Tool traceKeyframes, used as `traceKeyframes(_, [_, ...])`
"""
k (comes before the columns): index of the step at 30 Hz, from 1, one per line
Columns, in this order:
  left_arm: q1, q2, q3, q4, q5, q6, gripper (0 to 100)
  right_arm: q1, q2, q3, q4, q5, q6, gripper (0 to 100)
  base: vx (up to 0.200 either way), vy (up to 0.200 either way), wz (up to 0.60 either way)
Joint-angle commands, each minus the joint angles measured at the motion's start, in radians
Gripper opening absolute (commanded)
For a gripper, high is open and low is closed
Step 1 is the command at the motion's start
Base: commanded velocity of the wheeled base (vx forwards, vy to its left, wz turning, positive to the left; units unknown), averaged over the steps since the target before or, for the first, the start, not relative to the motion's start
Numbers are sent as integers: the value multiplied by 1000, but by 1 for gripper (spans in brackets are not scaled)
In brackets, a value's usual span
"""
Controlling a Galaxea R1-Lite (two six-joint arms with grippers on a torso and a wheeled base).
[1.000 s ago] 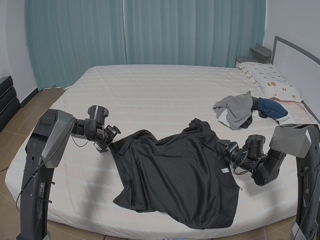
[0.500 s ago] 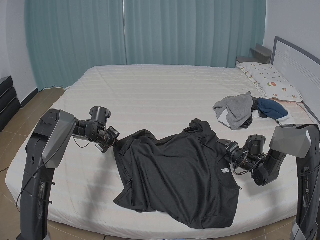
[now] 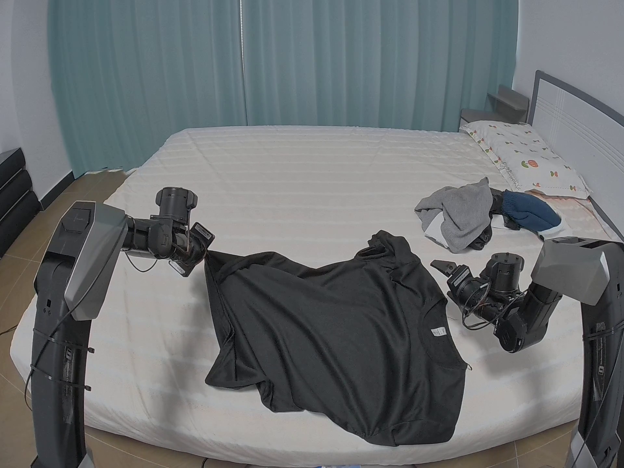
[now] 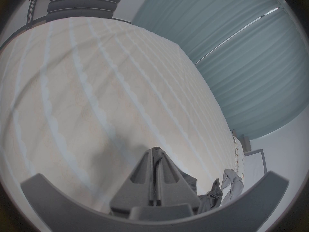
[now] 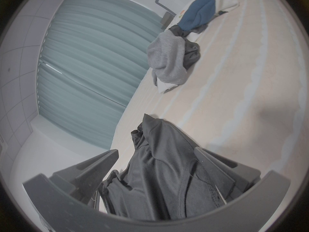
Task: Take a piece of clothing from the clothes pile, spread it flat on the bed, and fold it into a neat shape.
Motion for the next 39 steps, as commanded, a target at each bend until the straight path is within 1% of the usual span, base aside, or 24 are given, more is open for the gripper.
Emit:
traceKeyframes(1, [7,-25,4,0,1,4,0,9,47,-74,52,2,-45,100,0,0,0])
traceKeyframes(2, [13,-31,5,4,1,4,0,10,64,-117,106,3,-80,100,0,0,0])
traceKeyframes(4, [13,-35,9,6,1,4,0,7,84,-156,149,3,-96,100,0,0,0])
traceKeyframes(8, [15,-35,13,10,1,4,0,-10,104,-231,239,2,-100,100,0,0,0])
traceKeyframes(10, [15,-35,13,10,1,4,0,-11,105,-237,248,3,-100,100,0,0,0])
traceKeyframes(11, [15,-35,13,12,2,4,0,-17,116,-278,288,10,-100,100,0,0,0])
traceKeyframes(15, [12,-35,13,29,1,4,0,-22,134,-349,328,13,-100,100,0,0,0])
traceKeyframes(16, [12,-35,13,32,1,4,0,-22,136,-360,336,16,-102,0,0,0,0])
traceKeyframes(19, [12,-34,13,36,2,4,0,-21,138,-383,377,36,-109,0,0,0,0])
traceKeyframes(20, [12,-32,13,36,2,4,0,-22,141,-393,389,40,-126,0,0,0,0])
traceKeyframes(23, [12,-29,13,36,2,4,0,-25,148,-420,412,40,-165,0,0,0,0])
traceKeyframes(26, [12,-29,13,39,2,4,0,-39,151,-450,422,40,-183,0,0,0,0])
traceKeyframes(29, [12,-29,13,41,2,4,0,-48,150,-476,423,42,-183,0,0,0,0])
traceKeyframes(35, [12,-25,13,39,2,7,0,-93,147,-593,455,36,-183,0,0,0,0])
traceKeyframes(39, [10,-15,12,36,2,9,0,-100,156,-647,468,34,-183,0,0,0,0])
